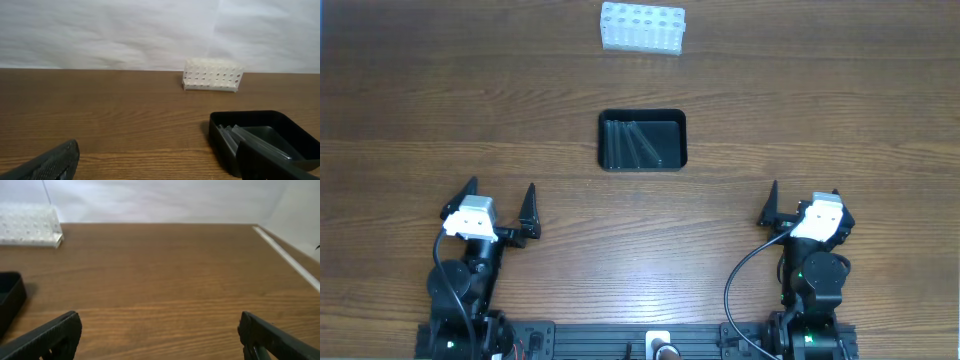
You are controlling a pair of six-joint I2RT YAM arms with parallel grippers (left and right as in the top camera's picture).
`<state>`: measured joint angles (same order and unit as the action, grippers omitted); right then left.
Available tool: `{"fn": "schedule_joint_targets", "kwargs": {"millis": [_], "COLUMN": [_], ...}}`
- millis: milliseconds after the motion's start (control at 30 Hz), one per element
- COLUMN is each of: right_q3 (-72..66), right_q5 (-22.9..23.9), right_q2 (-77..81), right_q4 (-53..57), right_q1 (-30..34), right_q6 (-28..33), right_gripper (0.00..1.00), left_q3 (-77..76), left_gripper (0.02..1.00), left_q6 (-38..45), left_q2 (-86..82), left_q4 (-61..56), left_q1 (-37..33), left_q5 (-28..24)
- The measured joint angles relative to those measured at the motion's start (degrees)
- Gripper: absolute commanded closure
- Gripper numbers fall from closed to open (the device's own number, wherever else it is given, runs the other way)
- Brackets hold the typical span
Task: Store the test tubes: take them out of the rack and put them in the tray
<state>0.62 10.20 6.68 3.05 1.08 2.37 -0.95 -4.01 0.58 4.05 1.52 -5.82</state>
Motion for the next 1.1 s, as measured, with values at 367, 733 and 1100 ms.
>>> {"fn": "schedule_joint_targets", "kwargs": {"millis": [367, 733, 1100], "right_q3": [0.00, 0.00, 0.00], "right_q5": [-0.66, -0.83, -0.83], "right_q2": [-5.95, -5.97, -5.95], "right_q4": [-1.49, 0.09, 0.09], "right_q1": [-0.02, -0.04, -0.04], "right_q6": [-0.44, -0.42, -0.46], "right_gripper": [0.009, 0.009, 0.007], "left_q3": [0.00, 0.00, 0.00], "left_gripper": [0.018, 0.018, 0.020], "left_q6": [0.00, 0.00, 0.00], "left_q2": [0.00, 0.00, 0.00], "left_q4": [0.00, 0.00, 0.00], "left_q1": [0.00, 0.00, 0.00], "left_q5": [0.00, 0.00, 0.00]}}
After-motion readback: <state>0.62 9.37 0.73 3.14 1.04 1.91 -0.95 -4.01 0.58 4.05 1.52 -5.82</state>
